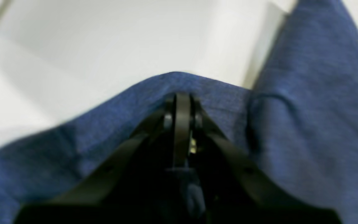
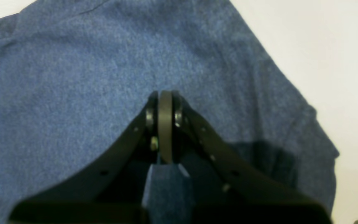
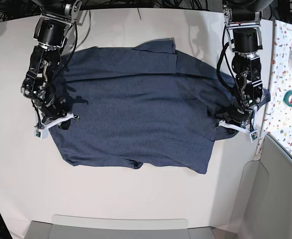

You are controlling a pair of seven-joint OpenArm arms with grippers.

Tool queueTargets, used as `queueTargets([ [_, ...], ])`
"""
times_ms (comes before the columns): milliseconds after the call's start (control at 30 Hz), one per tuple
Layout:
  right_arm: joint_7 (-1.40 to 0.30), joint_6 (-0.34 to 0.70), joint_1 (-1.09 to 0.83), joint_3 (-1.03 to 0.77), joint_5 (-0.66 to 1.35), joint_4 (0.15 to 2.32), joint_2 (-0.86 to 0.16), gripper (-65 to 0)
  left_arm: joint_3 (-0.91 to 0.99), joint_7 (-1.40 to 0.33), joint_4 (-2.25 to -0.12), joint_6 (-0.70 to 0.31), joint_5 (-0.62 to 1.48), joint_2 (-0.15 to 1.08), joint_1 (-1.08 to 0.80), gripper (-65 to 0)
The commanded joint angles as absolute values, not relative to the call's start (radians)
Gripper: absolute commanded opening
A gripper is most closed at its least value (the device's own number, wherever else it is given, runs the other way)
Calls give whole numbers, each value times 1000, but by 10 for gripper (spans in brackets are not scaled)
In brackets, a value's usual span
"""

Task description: Layout the t-shirt on the table in an organized manner, then fold the t-shirt properly

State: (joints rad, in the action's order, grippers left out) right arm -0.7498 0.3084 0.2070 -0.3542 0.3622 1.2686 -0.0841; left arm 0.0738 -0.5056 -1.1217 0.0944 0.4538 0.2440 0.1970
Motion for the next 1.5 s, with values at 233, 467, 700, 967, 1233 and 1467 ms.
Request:
queueTargets([
  [233, -757, 302, 160, -492, 343, 1285, -97, -650, 81, -536, -1095, 213, 412, 280, 185, -648],
  [467, -757, 302, 122, -539, 343, 1291, -107, -650, 81, -490, -1075, 326, 412, 302, 170, -648],
  [700, -763, 303, 91, -536, 348, 1356, -114, -650, 82, -499, -1236, 328, 418, 297, 93, -648],
  [967, -765, 303, 27, -530, 348, 1629, -113, -650, 81, -504, -1583, 321, 420, 291, -44, -646],
  [1233, -863, 303, 30, -506, 349, 1867, -91, -650, 81, -613, -1750, 263, 420, 269, -59, -646],
  [1467, -868, 303, 81, -377, 344, 1827, -41, -650, 81, -717, -1624, 143, 420, 222, 76, -646],
])
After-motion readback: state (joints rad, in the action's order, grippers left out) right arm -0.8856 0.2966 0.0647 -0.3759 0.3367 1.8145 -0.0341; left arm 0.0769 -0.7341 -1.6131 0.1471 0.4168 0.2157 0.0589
